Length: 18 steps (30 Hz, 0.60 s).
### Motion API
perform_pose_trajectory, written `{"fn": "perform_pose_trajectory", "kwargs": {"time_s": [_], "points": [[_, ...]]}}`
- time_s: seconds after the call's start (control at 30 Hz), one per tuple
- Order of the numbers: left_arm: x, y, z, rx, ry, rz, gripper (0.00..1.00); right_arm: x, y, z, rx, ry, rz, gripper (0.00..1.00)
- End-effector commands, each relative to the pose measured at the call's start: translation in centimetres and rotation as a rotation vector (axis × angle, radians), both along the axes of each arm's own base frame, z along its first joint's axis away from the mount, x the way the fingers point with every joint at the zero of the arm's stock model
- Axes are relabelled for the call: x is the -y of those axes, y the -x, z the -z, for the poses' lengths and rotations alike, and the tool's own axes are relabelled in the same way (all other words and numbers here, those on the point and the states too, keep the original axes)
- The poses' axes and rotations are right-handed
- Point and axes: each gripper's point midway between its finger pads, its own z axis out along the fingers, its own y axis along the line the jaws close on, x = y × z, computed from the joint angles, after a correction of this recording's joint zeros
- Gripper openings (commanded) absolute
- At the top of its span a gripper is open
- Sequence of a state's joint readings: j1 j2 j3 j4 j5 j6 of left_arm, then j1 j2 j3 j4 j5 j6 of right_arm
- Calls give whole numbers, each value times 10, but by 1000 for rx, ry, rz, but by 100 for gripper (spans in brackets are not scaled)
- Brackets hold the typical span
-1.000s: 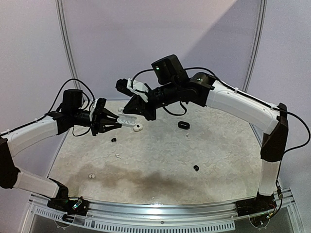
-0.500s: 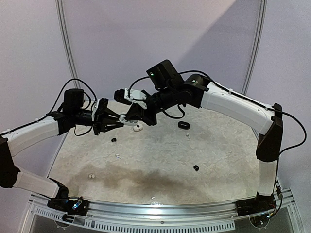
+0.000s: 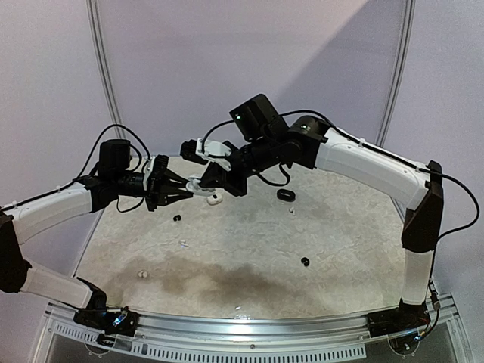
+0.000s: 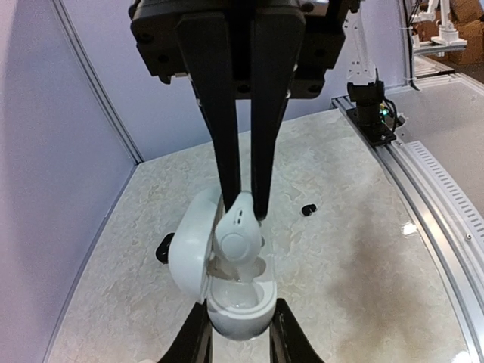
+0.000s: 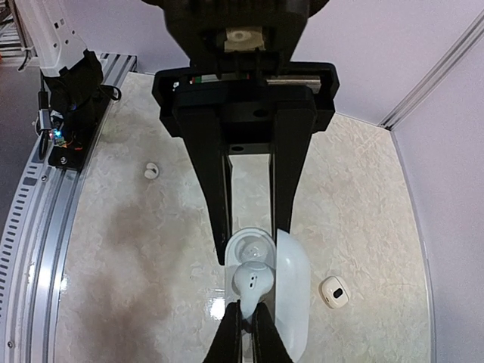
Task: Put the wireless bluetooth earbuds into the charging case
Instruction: Insert the right earbud into the right side groove of the charging case.
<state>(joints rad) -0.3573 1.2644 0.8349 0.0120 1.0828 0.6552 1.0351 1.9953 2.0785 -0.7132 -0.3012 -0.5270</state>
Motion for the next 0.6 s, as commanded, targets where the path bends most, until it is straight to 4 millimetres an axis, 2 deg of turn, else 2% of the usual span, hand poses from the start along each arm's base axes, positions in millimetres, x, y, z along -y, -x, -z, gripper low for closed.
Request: {"fn": "perform_pose_trajectory", "kwargs": {"time_s": [0.0,0.27,0.57], "points": [[3,3,2,16,3,14,0,14,8,-23,11,-22,26,0],[3,3,2,7,3,11,0,24,8,-11,8,39,43,0],[3,4,1,4,6,15,0,26,5,4,26,92,36,0]]}}
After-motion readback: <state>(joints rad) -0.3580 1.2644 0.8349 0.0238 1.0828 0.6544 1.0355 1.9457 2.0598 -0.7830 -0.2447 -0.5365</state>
